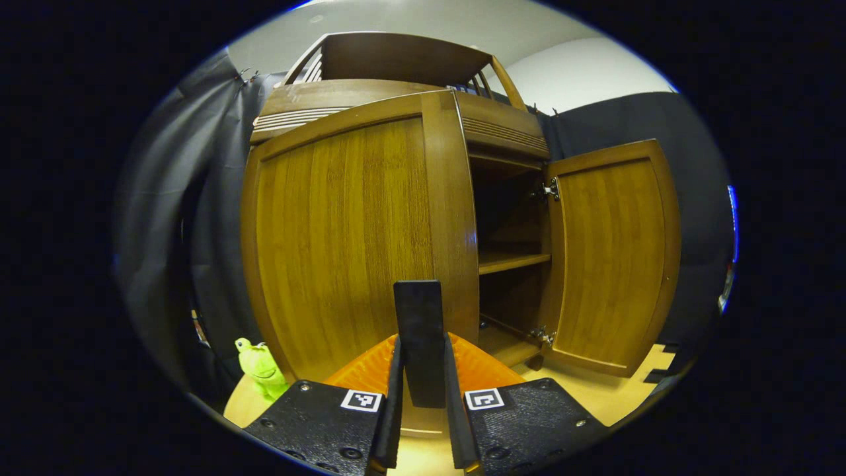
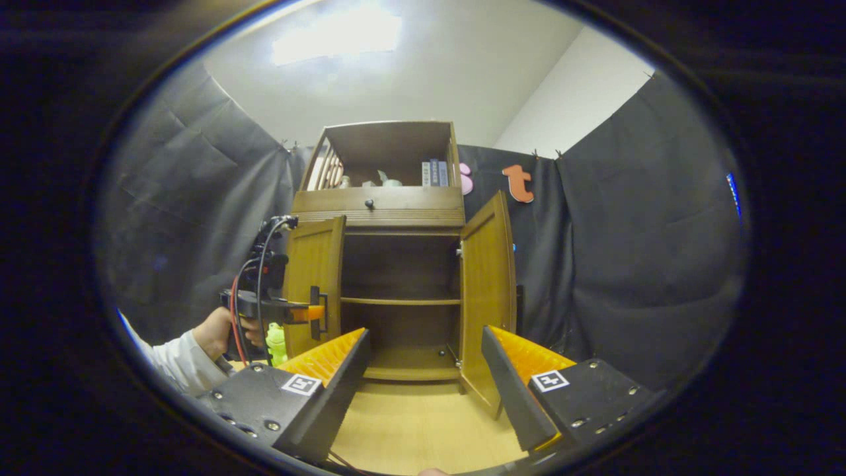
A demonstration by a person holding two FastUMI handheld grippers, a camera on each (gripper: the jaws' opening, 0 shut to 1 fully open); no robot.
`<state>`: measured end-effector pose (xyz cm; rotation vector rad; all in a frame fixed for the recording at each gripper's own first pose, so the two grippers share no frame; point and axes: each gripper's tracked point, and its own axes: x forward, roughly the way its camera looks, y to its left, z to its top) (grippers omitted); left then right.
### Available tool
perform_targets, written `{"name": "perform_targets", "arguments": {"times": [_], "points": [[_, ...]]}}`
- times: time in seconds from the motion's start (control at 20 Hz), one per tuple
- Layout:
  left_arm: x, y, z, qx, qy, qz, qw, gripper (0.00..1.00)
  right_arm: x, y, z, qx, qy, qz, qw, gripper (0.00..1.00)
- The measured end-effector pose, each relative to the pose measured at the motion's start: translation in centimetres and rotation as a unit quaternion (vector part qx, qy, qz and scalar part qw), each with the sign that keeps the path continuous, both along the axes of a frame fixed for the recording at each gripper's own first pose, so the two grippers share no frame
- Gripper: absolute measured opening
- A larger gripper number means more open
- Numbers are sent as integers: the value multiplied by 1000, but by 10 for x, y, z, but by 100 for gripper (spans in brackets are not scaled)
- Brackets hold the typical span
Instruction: Open the right door of the double-door shoe cabinet with the right hand, and open the left door with the left hand.
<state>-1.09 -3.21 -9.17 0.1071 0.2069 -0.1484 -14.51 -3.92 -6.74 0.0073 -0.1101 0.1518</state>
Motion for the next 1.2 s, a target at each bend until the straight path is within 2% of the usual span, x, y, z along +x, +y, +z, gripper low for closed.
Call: {"name": "perform_targets", "arguments": {"times": [0.05,0.45,0.5,0.55,0.7,0.75,0.8,0.9,0.95,1.0,1.05,1.2], "points": [[-6,3,1,2,3,4,1000,31,-1,-5,2,3,-4,-7,1000,96],[-42,27,11,9,-4,29,1000,31,4,-6,-6,-7,1,-17,1000,96],[-46,31,12,11,-3,31,999,31,6,-6,-8,-11,4,-20,1000,100],[-50,35,14,11,-4,32,999,30,7,-7,-9,-14,5,-23,1000,96],[-61,45,16,9,-4,38,999,28,7,-7,-7,-17,1,-25,1000,96],[-62,47,17,13,-3,39,999,28,8,-9,-7,-19,1,-27,999,100],[-65,50,16,13,-2,40,999,27,11,-13,-10,-18,3,-32,999,96],[-71,58,17,13,4,45,999,29,14,-23,-13,-14,8,-46,999,96],[-74,62,18,12,6,48,999,26,14,-28,-12,-12,8,-51,999,96],[-76,67,19,11,8,51,999,25,14,-32,-12,-10,9,-56,998,100],[-79,70,20,10,9,54,998,25,14,-35,-12,-7,9,-61,998,96],[-81,81,20,7,14,65,998,25,16,-37,-14,-8,12,-64,998,98]]}}
